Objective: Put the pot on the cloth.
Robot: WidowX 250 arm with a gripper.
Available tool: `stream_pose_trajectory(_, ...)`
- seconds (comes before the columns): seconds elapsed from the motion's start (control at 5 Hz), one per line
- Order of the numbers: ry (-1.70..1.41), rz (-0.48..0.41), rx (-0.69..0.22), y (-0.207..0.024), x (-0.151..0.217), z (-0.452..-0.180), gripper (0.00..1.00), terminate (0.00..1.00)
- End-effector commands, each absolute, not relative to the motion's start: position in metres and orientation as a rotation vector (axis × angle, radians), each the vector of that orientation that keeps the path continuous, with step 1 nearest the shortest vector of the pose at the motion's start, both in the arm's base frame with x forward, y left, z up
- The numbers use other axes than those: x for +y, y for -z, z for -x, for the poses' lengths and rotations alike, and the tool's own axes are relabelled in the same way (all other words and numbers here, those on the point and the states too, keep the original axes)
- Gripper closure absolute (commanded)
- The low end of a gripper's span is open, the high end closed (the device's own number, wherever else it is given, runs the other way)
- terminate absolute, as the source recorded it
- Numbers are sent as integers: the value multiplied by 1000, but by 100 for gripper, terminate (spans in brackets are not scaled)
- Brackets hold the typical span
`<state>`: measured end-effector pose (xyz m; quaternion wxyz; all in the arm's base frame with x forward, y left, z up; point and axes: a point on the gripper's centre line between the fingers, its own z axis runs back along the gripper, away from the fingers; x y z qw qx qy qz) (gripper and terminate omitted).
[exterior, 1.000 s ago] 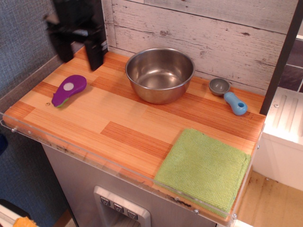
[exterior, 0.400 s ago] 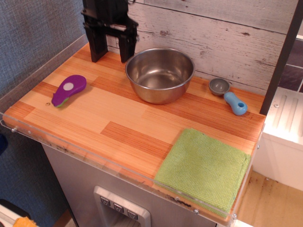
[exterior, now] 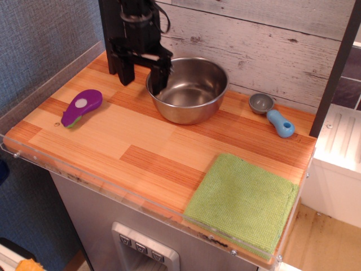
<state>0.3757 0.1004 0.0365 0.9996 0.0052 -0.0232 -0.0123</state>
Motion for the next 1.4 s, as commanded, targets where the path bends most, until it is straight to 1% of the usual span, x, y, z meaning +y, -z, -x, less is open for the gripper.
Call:
stream_pose_trajectory(0.0, 64, -26, -128, -45, 88, -388, 0, 0)
stream_pose_trajectory(0.2, 76, -30, -135, -42, 82, -386, 100, 0)
stream_pose_trajectory(0.6, 86, -20, -135, -42, 74, -378, 100, 0)
stream_pose_trajectory(0.8, 76, 7, -144, -54, 71, -373, 100, 0)
stream_pose_trajectory(1.0, 53, 96, -196, -95, 57, -367, 100, 0)
stream_pose_trajectory(1.2, 53, 159, -226, -135, 25, -347, 100, 0)
